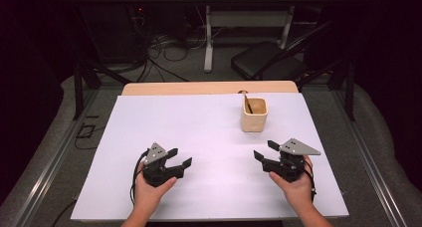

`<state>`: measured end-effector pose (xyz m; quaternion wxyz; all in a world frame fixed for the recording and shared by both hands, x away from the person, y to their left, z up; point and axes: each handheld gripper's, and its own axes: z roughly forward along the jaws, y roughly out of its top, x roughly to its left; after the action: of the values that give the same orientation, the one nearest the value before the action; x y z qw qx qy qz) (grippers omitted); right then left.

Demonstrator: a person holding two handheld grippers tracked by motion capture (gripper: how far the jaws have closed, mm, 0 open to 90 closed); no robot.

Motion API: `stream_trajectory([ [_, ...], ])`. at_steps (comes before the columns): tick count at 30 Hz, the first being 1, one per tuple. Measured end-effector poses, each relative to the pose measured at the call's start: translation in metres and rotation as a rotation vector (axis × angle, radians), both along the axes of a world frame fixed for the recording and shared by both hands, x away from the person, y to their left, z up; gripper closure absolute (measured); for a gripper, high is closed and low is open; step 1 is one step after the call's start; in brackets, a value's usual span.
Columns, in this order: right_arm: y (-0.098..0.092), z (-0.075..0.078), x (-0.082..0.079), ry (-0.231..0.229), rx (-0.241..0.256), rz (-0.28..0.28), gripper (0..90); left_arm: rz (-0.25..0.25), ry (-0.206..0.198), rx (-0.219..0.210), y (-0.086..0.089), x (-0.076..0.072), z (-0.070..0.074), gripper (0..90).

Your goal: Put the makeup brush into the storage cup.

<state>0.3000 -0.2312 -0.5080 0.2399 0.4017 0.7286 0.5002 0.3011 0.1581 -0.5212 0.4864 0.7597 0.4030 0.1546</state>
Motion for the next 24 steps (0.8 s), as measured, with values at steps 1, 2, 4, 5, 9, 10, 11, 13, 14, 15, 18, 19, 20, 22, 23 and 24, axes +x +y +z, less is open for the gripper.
stream_trajectory([
  [1,0.000,-0.001,-0.001,-0.002,-0.001,-0.001,35.4,0.000,0.001,-0.001,0.001,0.000,0.000,33.8],
  [2,0.000,-0.002,-0.001,-0.007,-0.002,0.000,35.4,0.003,0.001,-0.002,0.002,0.000,0.000,33.8],
  [4,0.000,-0.003,-0.002,-0.003,-0.006,0.000,35.4,0.003,0.001,-0.005,0.002,0.000,0.000,33.8],
  [5,0.001,-0.004,-0.002,0.001,-0.006,0.003,35.4,0.004,0.000,-0.006,0.002,-0.001,0.001,33.8],
  [9,0.002,-0.007,-0.004,0.000,-0.015,0.007,35.4,0.002,-0.001,-0.005,0.002,-0.001,0.001,33.8],
  [10,0.002,-0.008,-0.004,0.001,-0.017,0.012,35.4,0.001,0.000,-0.004,0.002,-0.001,0.001,33.8],
  [11,0.003,-0.009,-0.004,0.003,-0.018,0.012,35.4,0.000,0.001,-0.003,0.002,-0.001,0.001,33.8],
  [13,0.004,-0.012,-0.005,0.006,-0.021,0.016,35.4,0.002,-0.004,-0.004,0.002,-0.001,0.000,33.8],
  [14,0.004,-0.013,-0.005,0.010,-0.024,0.020,35.4,0.002,-0.004,-0.004,0.002,-0.001,0.000,33.8],
  [15,0.005,-0.014,-0.005,0.015,-0.025,0.023,35.4,0.002,-0.005,-0.003,0.002,-0.001,0.000,33.8],
  [18,0.006,-0.015,-0.006,0.015,-0.025,0.027,35.4,0.001,-0.004,-0.006,0.003,-0.001,0.000,33.8],
  [19,0.006,-0.015,-0.006,0.018,-0.028,0.029,35.4,0.002,-0.004,-0.006,0.003,-0.001,0.000,33.8],
  [20,0.006,-0.016,-0.006,0.019,-0.028,0.032,35.4,0.001,-0.003,-0.006,0.003,-0.001,-0.001,33.8],
  [22,0.007,-0.017,-0.006,0.018,-0.026,0.034,35.4,0.001,-0.003,-0.005,0.002,-0.001,-0.001,33.8],
  [23,0.006,-0.017,-0.005,0.020,-0.026,0.035,35.4,0.001,-0.002,-0.005,0.002,-0.001,-0.001,33.8],
  [24,0.006,-0.017,-0.005,0.021,-0.026,0.034,35.4,0.001,-0.001,-0.005,0.002,-0.001,-0.001,33.8],
])
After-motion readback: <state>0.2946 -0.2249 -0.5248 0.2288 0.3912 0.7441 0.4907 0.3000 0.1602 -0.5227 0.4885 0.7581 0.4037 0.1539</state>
